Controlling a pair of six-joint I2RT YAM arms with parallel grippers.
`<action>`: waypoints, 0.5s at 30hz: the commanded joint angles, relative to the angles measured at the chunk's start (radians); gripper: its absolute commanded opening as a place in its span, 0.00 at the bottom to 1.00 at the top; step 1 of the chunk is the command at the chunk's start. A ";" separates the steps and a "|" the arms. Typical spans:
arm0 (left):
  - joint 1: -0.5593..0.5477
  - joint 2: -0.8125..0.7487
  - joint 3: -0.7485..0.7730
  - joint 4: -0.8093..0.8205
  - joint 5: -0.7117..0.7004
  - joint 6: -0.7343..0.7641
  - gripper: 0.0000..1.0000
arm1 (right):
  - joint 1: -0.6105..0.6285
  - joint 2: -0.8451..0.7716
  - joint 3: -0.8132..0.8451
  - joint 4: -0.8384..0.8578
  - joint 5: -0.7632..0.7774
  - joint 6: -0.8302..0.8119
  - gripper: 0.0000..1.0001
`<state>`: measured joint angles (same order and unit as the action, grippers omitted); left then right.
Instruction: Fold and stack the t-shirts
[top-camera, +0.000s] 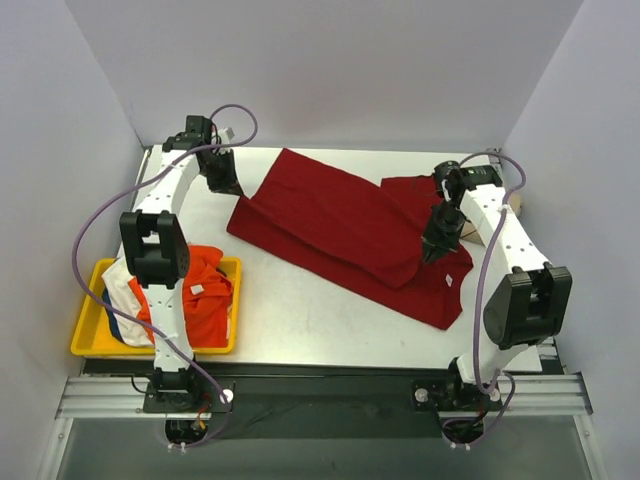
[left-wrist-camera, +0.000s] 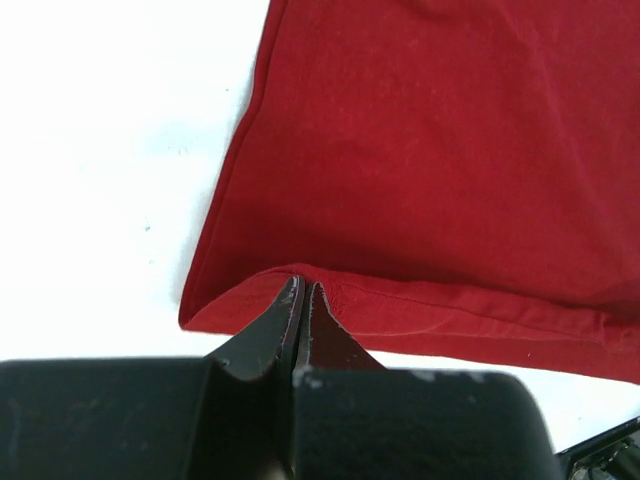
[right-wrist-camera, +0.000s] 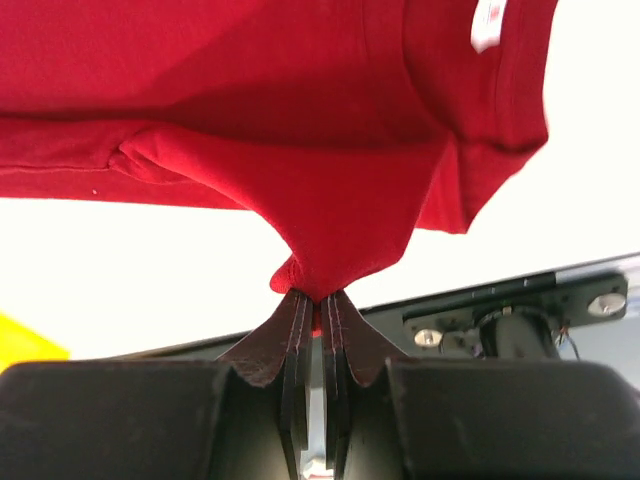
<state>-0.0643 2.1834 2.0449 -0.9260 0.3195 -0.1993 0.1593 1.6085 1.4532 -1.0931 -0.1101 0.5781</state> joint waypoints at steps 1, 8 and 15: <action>0.000 0.038 0.074 0.016 0.026 -0.022 0.00 | -0.032 0.070 0.096 -0.039 0.030 -0.064 0.00; -0.009 0.121 0.115 0.068 0.081 -0.054 0.00 | -0.064 0.182 0.177 -0.039 0.041 -0.073 0.00; -0.008 0.157 0.153 0.145 0.076 -0.118 0.00 | -0.079 0.254 0.223 -0.042 0.041 -0.086 0.00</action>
<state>-0.0715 2.3417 2.1262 -0.8631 0.3717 -0.2764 0.0906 1.8530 1.6314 -1.0805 -0.0933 0.5117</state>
